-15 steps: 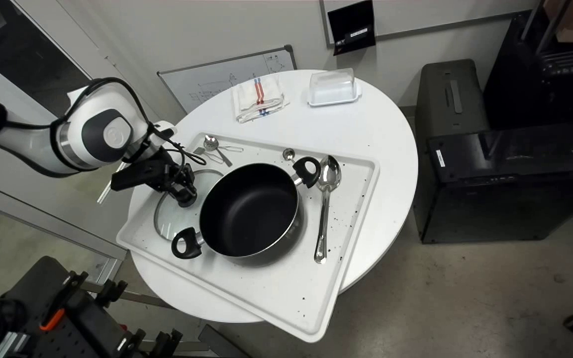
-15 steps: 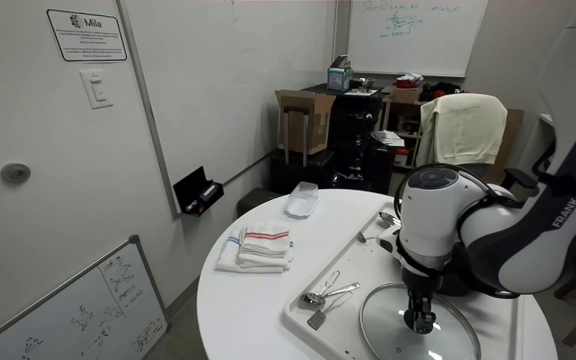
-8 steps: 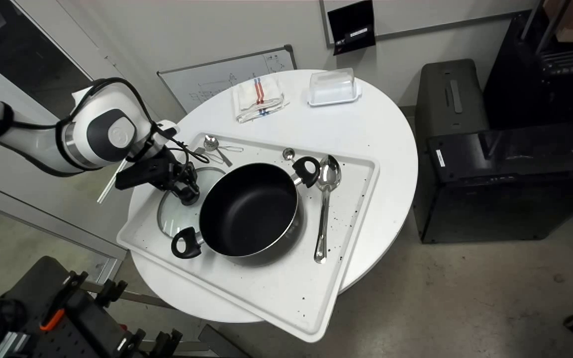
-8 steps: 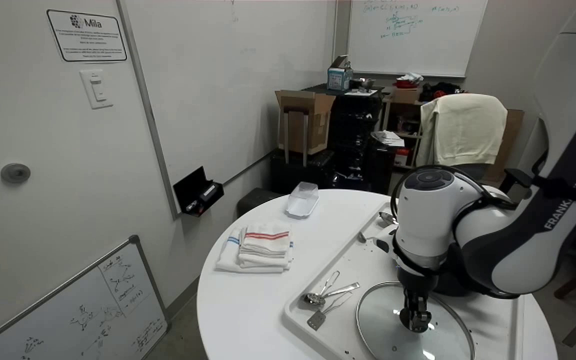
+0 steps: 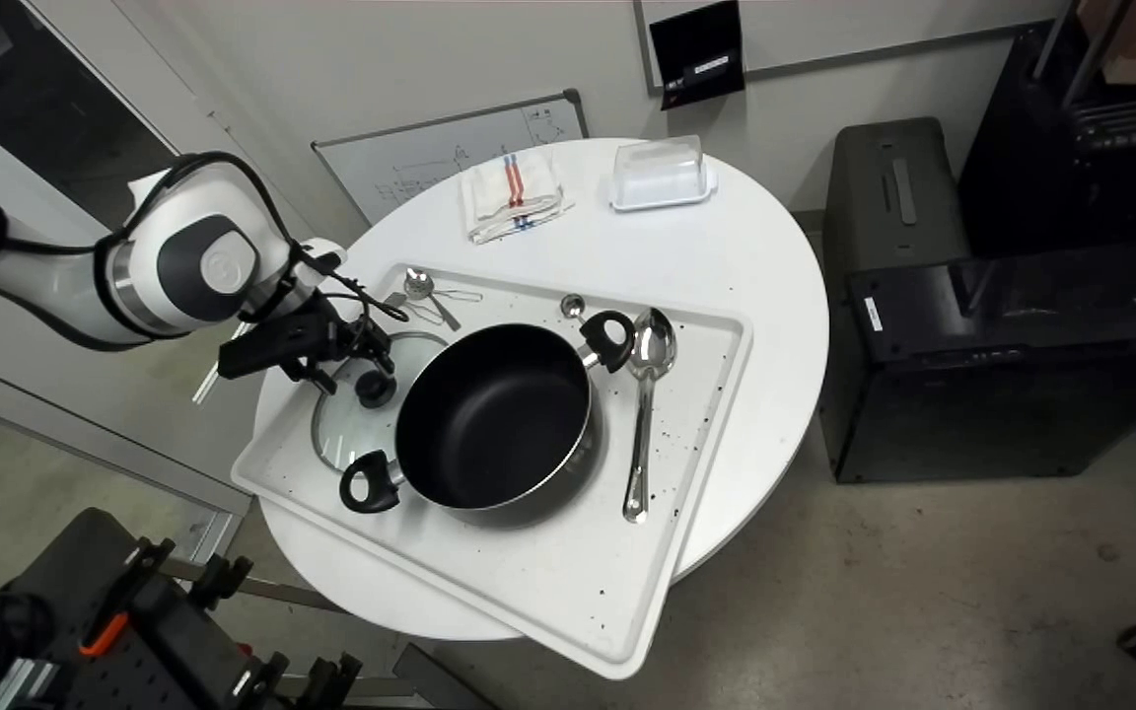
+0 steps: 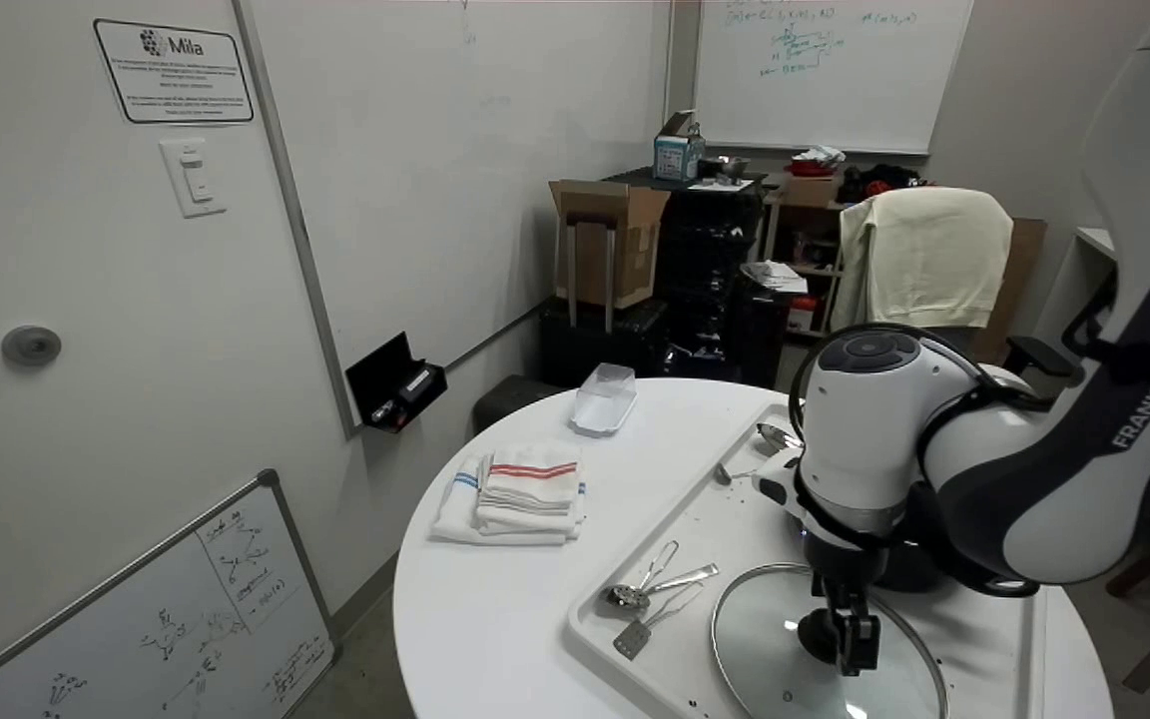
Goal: Take the lid off of the pot
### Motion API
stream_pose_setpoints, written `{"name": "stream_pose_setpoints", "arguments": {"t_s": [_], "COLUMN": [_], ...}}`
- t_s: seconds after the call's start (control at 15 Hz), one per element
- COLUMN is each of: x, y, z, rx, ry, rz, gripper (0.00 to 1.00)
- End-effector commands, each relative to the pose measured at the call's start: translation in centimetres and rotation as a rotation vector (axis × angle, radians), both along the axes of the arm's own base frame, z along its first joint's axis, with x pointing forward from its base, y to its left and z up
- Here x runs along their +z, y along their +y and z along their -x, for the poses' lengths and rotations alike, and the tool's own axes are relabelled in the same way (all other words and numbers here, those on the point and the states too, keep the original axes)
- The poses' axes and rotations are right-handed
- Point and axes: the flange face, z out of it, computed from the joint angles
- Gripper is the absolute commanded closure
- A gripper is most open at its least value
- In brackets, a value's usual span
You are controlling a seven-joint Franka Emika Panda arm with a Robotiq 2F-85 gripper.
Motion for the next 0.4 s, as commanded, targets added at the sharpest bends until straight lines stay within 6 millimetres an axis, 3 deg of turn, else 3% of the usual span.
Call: {"name": "stream_pose_setpoints", "arguments": {"t_s": [0.0, 0.33], "x": [3.5, 8.1], "y": [-0.8, -2.0], "z": [2.5, 5.3], "rx": [0.052, 0.087], "ry": [0.008, 0.004], "rz": [-0.017, -0.038], "gripper": [0.0, 0.0]}}
